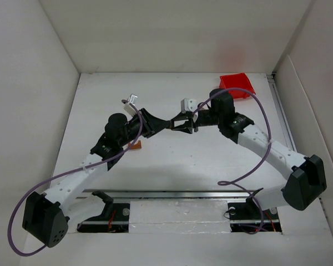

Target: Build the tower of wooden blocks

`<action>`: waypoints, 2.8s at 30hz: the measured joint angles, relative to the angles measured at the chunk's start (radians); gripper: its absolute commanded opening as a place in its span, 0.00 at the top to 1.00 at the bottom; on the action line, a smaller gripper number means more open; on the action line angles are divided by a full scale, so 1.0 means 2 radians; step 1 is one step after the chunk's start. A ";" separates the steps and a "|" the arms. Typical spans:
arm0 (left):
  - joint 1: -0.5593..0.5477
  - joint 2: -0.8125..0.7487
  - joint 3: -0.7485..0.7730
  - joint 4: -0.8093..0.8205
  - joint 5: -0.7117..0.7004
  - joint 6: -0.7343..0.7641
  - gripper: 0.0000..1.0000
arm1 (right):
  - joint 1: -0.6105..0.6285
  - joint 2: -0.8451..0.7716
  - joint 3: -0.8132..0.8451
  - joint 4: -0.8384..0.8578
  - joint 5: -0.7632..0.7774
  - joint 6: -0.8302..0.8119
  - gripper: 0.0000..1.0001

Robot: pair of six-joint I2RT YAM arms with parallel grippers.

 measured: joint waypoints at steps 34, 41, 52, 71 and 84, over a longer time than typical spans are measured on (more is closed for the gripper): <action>-0.003 0.016 0.061 -0.093 -0.040 0.044 0.01 | 0.008 0.064 0.066 -0.101 0.079 -0.019 1.00; 0.018 -0.015 0.102 -0.210 -0.187 0.061 0.01 | -0.064 0.089 0.067 -0.089 0.171 0.038 1.00; 0.018 -0.159 0.105 -0.330 -0.266 0.174 0.01 | -0.192 0.186 0.141 -0.113 0.219 0.029 1.00; 0.018 -0.158 0.077 -0.362 -0.263 0.241 0.01 | -0.192 0.279 0.202 -0.172 0.238 0.011 1.00; 0.018 -0.152 0.077 -0.362 -0.260 0.245 0.01 | -0.167 0.278 0.178 -0.166 0.276 0.032 1.00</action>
